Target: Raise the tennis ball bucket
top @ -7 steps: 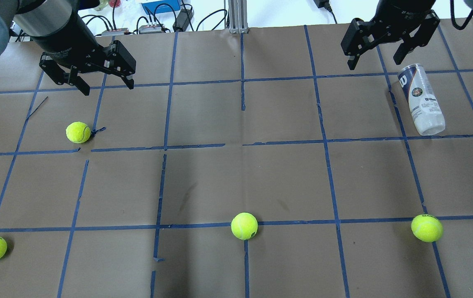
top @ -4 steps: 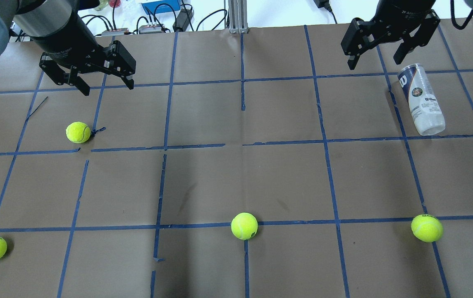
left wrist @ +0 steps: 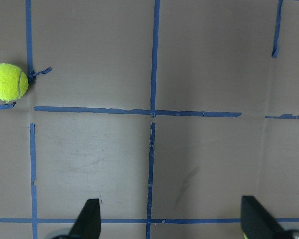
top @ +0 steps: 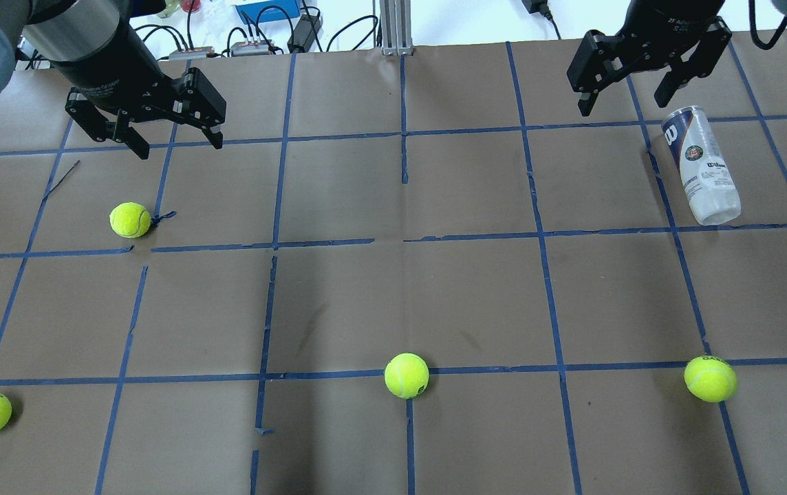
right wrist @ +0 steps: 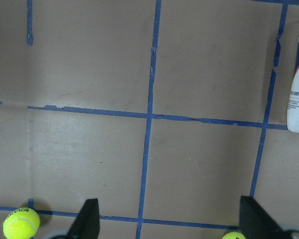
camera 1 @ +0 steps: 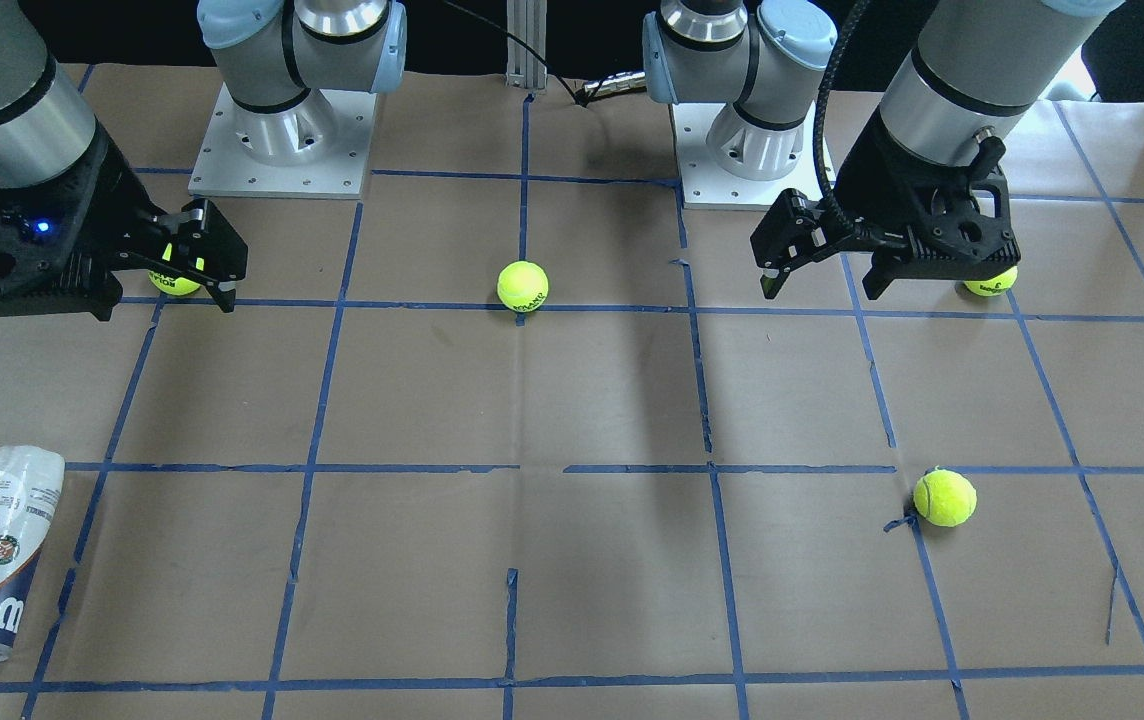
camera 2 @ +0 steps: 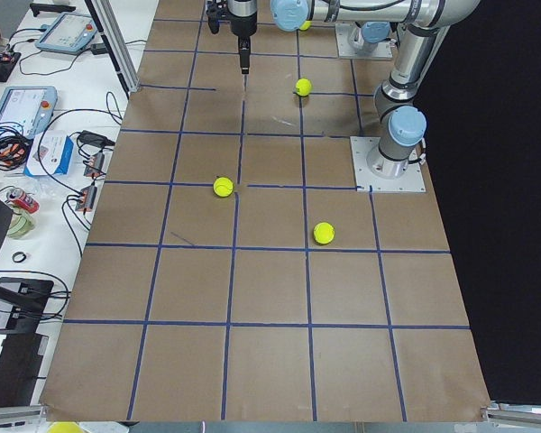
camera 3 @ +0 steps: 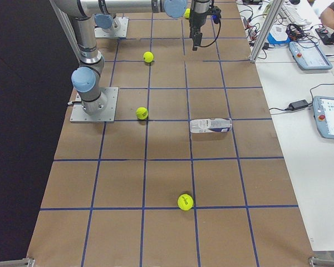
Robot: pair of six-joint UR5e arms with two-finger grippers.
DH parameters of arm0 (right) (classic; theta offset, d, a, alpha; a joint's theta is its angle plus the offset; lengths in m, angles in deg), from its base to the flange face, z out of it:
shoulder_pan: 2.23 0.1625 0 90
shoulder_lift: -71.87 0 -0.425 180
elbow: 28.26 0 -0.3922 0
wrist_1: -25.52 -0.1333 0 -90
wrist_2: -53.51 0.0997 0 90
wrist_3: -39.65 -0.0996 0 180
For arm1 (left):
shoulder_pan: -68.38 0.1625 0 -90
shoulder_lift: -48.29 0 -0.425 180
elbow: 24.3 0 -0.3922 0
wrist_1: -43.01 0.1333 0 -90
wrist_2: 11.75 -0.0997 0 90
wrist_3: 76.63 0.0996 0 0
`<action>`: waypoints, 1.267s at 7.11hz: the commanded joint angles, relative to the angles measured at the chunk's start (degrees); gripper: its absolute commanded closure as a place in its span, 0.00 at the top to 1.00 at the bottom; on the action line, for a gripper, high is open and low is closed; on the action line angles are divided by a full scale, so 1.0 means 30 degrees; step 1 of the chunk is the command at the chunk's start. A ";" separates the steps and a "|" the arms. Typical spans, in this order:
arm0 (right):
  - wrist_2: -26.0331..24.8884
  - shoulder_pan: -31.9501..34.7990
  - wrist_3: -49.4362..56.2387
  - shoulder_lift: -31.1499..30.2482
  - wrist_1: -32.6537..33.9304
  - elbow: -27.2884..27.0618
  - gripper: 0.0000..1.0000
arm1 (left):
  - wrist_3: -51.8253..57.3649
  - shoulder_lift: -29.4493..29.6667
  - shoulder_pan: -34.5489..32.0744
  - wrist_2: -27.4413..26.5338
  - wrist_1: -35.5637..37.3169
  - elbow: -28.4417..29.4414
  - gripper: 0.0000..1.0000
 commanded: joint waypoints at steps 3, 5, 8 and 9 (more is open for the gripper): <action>0.0000 0.0000 -0.0006 0.0001 0.0001 0.0020 1.00 | 0.0022 -0.0021 0.0000 0.0000 0.0058 0.0000 1.00; -0.0029 0.0000 -0.0006 0.0001 0.0001 0.0020 1.00 | 0.0022 -0.0021 0.0029 0.0000 0.0058 0.0000 1.00; -0.0059 -0.0232 0.0139 0.0030 0.0059 0.0049 1.00 | 0.0022 -0.0021 0.0029 0.0000 0.0058 0.0000 1.00; -0.0117 -0.0612 0.0198 0.0146 0.0118 0.0136 1.00 | 0.0022 -0.0079 -0.0029 -0.0029 0.0000 0.0000 1.00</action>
